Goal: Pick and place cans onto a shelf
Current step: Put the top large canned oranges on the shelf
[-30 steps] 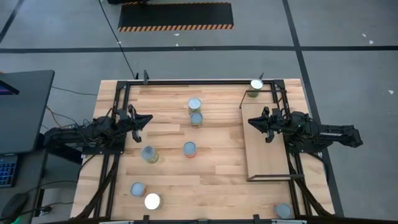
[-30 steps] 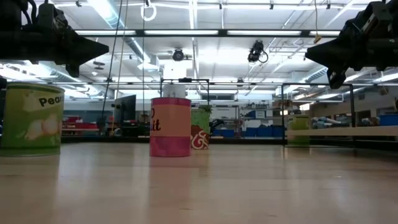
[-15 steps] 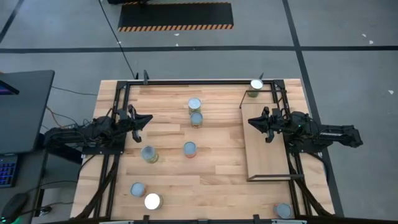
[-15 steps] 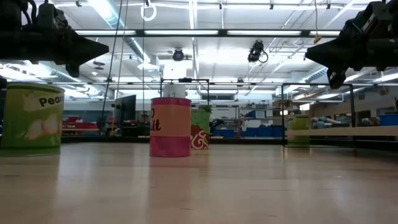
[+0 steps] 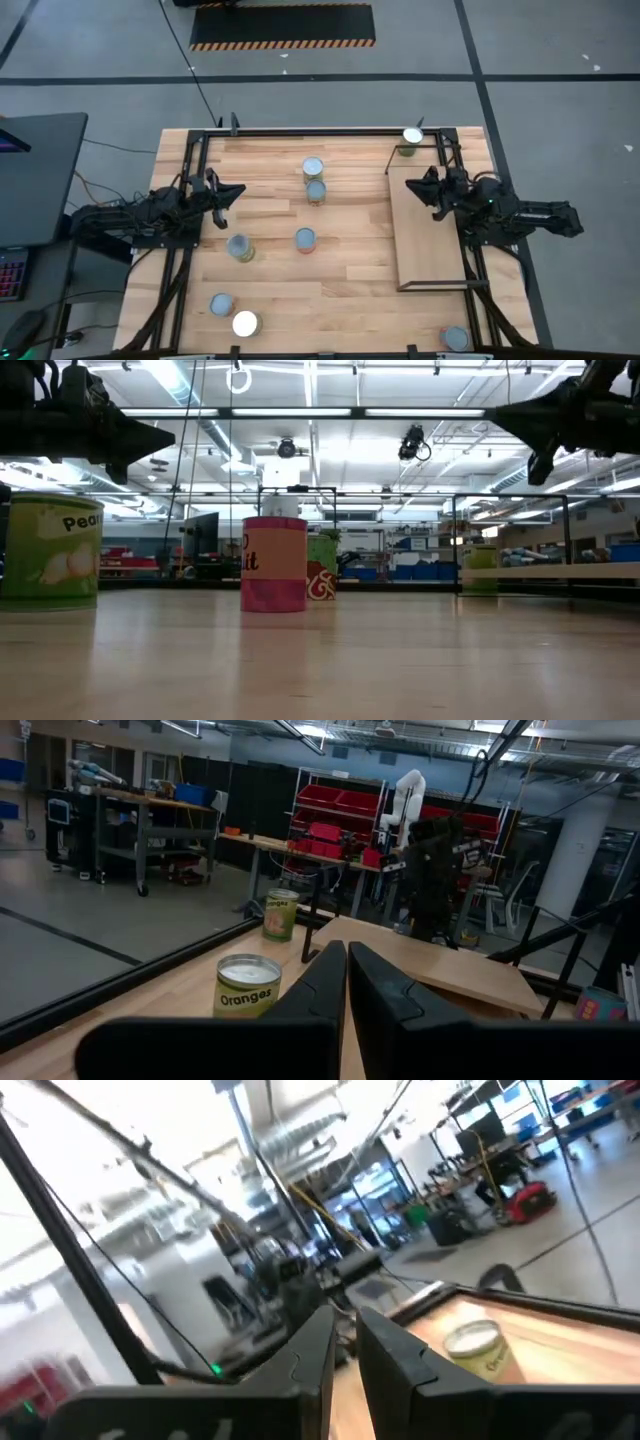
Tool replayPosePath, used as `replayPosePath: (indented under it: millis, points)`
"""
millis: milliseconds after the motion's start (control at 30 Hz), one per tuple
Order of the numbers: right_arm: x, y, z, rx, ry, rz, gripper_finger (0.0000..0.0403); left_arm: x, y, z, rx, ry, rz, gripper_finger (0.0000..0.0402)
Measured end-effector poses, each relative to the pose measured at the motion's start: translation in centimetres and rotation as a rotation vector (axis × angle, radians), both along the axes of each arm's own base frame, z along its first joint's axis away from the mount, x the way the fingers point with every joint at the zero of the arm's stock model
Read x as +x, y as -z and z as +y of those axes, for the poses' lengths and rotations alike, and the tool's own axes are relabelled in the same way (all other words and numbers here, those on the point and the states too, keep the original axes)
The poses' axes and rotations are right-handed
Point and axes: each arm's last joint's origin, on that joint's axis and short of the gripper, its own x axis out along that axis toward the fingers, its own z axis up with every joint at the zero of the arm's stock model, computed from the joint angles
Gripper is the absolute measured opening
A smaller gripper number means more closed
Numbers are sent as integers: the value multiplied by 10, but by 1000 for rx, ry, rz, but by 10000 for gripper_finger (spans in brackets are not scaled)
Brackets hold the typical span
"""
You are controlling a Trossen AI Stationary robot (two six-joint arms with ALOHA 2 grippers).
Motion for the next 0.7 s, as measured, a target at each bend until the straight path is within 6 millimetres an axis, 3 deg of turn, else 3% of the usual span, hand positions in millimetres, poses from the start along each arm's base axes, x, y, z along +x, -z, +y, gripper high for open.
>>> replayPosePath:
  millis: [133,333,533,700]
  points:
    - [-1,-9,-1,14,34,-50,53,0,0,0,0,0,0,23]
    - [3,-52,2,-49,13,-13,53,0,0,0,0,0,0,23]
    - [30,-111,-2,-79,128,213,59,0,0,0,0,0,0,23]
    - [65,-149,-15,-50,316,499,101,0,0,0,0,0,0,23]
